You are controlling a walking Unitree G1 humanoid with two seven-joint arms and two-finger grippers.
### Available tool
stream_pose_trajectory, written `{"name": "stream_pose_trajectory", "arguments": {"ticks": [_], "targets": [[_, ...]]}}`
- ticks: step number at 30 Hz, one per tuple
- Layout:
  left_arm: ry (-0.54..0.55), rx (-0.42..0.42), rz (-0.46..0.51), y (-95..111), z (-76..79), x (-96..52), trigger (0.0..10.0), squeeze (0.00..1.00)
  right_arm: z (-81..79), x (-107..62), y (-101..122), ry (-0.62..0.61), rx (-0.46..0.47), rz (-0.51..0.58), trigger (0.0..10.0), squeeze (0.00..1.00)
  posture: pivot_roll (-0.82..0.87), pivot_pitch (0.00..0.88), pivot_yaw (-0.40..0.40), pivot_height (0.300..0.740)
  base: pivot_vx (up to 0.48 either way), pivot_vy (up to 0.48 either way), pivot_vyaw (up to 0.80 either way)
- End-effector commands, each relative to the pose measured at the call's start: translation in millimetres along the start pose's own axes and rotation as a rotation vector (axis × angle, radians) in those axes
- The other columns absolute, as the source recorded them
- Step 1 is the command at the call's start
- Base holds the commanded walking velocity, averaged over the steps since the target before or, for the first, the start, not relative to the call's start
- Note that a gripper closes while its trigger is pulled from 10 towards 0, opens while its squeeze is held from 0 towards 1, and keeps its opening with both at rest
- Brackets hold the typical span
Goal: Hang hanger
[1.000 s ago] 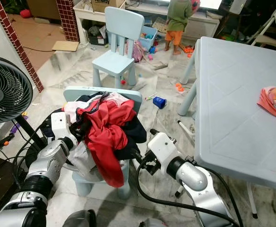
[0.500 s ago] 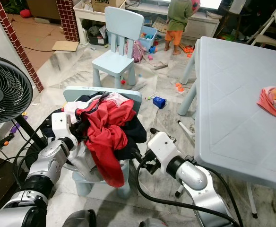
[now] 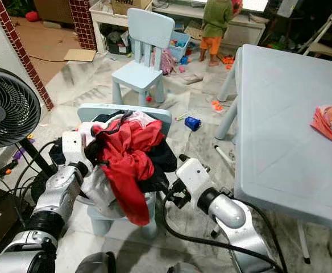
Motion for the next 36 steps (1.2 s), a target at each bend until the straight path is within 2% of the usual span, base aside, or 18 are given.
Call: {"name": "stream_pose_trajectory", "arguments": {"ticks": [1, 2, 4, 7, 10, 11, 12, 13, 14, 17, 18, 19, 21, 22, 25, 28, 31, 36], "targets": [[-0.004, 0.035, 0.03, 6, 4.6, -0.8, 0.0, 0.0, 10.0, -0.7, 0, -0.037, 0.011, 0.005, 10.0, 0.0, -0.06, 0.017, -0.043, 0.74, 0.0, 0.0, 0.0], [-0.007, 0.061, 0.079, 16, 9.0, -2.9, 0.0, 0.0, 17.3, 1.6, 1, -0.083, 0.044, 0.017, 10.0, 0.0, -0.05, 0.005, -0.032, 0.74, 0.0, 0.0, 0.0], [0.008, 0.107, 0.115, 25, 9.8, -6.1, 0.0, 0.0, 25.0, 3.5, 2, -0.134, 0.077, 0.031, 10.0, 0.0, -0.04, 0.002, -0.022, 0.74, 0.0, 0.0, 0.0], [0.044, 0.11, 0.142, 35, 7.2, -12.4, 0.0, 0.0, 37.3, 4.2, 9, -0.215, 0.126, 0.081, 10.0, 0.0, -0.04, 0.0, -0.004, 0.74, 0.0, 0.0, 0.0], [0.083, 0.148, 0.204, 55, 4.3, -22.3, 0.0, 0.0, 63.8, -1.0, 12, -0.371, 0.186, 0.115, 10.0, 0.0, -0.01, 0.003, 0.023, 0.74, 0.0, 0.0, 0.0], [0.103, 0.166, 0.233, 65, 2.9, -28.6, 0.0, 0.0, 79.6, -6.0, 8, -0.469, 0.237, 0.113, 10.0, 0.0, 0.0, 0.0, 0.027, 0.74, 0.0, 0.0, 0.0], [0.103, 0.166, 0.233, 65, 2.9, -28.6, 0.0, 0.0, 79.6, -6.0, 8, -0.469, 0.237, 0.113, 10.0, 0.0, 0.0, 0.0, 0.027, 0.74, 0.0, 0.0, 0.0], [0.124, 0.186, 0.25, 71, 2.0, -34.0, 0.0, 0.0, 91.7, -10.3, 0, -0.555, 0.298, 0.105, 10.0, 0.0, 0.0, 0.001, 0.031, 0.74, 0.0, 0.0, 0.0], [0.124, 0.186, 0.25, 71, 2.0, -34.0, 0.0, 0.0, 91.7, -10.3, 0, -0.555, 0.298, 0.105, 10.0, 0.0, 0.0, 0.001, 0.031, 0.74, 0.0, 0.0, 0.0], [0.102, 0.212, 0.264, 74, 16.4, -41.6, 0.0, 0.0, 103.9, -14.0, -9, -0.646, 0.284, 0.082, 10.0, 0.0, 0.02, 0.004, 0.034, 0.74, 0.0, 0.0, 0.0], [0.071, 0.232, 0.265, 72, 25.6, -43.6, 4.2, 0.0, 102.1, -11.8, -7, -0.628, 0.34, 0.115, 10.0, 0.0, 0.02, 0.004, 0.034, 0.74, 0.0, 0.0, 0.0], [0.048, 0.245, 0.268, 71, 31.6, -44.6, 6.9, 0.0, 101.7, -10.7, -7, -0.625, 0.347, 0.115, 10.0, 0.0, 0.03, 0.003, 0.034, 0.74, 0.0, 0.0, 0.0], [-0.002, 0.262, 0.261, 67, 45.7, -47.1, 10.0, 0.0, 105.8, -11.7, -6, -0.663, 0.305, 0.113, 10.0, 0.0, 0.03, 0.0, 0.032, 0.74, 0.0, 0.0, 0.0], [-0.03, 0.27, 0.251, 64, 53.3, -48.4, 10.0, 0.0, 108.3, -12.2, -5, -0.688, 0.273, 0.114, 10.0, 0.0, 0.03, 0.0, 0.033, 0.74, 0.0, 0.0, 0.0], [-0.06, 0.256, 0.247, 63, 62.5, -52.1, 10.0, 0.0, 103.0, -9.5, -10, -0.664, 0.324, 0.095, 10.0, 0.0, 0.03, 0.0, 0.036, 0.74, 0.0, 0.0, 0.0], [-0.069, 0.272, 0.242, 64, 67.5, -52.6, 10.0, 0.0, 102.4, -10.9, -11, -0.664, 0.369, 0.124, 10.0, 0.0, 0.03, 0.0, 0.035, 0.74, 0.0, 0.0, 0.0], [-0.076, 0.296, 0.263, 73, 69.0, -50.2, 10.0, 0.0, 103.7, -12.6, -11, -0.673, 0.402, 0.137, 10.0, 0.0, 0.03, 0.002, 0.039, 0.74, 0.0, 0.0, -0.45], [-0.071, 0.301, 0.253, 75, 67.0, -48.2, 10.0, 0.0, 104.1, -12.5, -9, -0.666, 0.402, 0.148, 10.0, 0.0, 0.02, 0.009, 0.042, 0.74, -0.05, 0.0, -0.79]]}}
Point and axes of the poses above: a point about 5 cm out from each wrist's last joint towards the gripper, its own x axis pointing out of the wrist towards the gripper, its own y axis along the axis of the wrist's last joint, z = x × y, the point moved 6 cm from there along x, pointing out of the wrist towards the gripper, and after that the axes turned 2 degrees about -x, right-handed, at the moved point
